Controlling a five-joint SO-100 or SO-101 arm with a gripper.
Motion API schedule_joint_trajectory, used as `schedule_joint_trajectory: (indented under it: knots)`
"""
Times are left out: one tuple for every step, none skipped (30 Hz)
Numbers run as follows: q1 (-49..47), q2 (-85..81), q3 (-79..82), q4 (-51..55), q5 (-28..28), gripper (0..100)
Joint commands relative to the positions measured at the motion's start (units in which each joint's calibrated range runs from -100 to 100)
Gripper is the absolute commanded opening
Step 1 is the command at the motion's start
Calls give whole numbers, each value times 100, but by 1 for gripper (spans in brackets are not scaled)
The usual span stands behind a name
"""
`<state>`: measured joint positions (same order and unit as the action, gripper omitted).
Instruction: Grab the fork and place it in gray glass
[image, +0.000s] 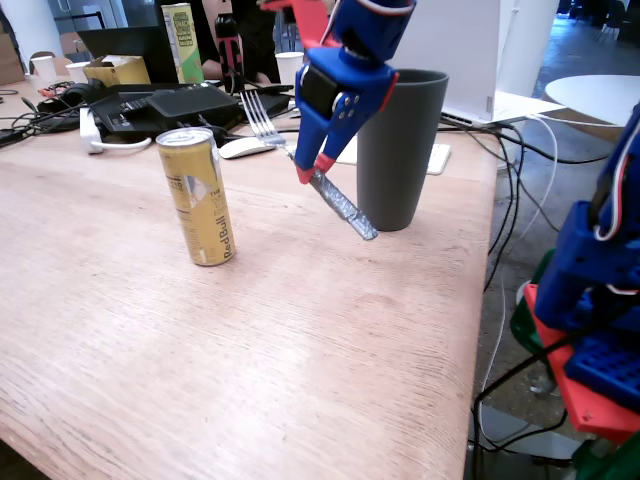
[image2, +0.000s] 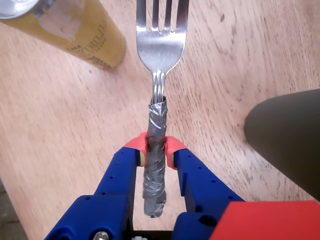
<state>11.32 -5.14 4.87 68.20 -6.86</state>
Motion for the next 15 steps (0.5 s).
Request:
schedule_joint_trajectory:
  knots:
    - [-49, -532, -29, -63, 20, 0]
    - [-235, -618, -29, -63, 20, 0]
    - [-387, -721, -29, -63, 20, 0]
    - [-506, -841, -29, -63, 20, 0]
    - [-692, -935, -29, -63, 20, 0]
    - [-827, -1012, -29, -71, 24, 0]
    - [-912, -1098, -29, -104, 24, 0]
    - [-997, -1166, -29, -129, 24, 0]
    - [-1081, -1235, -29, -129, 24, 0]
    - [-1115, -1321, -29, -129, 24, 0]
    - [-1115, -1407, -39, -153, 24, 0]
    - [-1115, -1484, -48, -161, 29, 0]
    - [-1115, -1570, -76, -161, 29, 0]
    - [-1132, -1664, -124, -170, 34, 0]
    - [-1132, -1775, -133, -178, 49, 0]
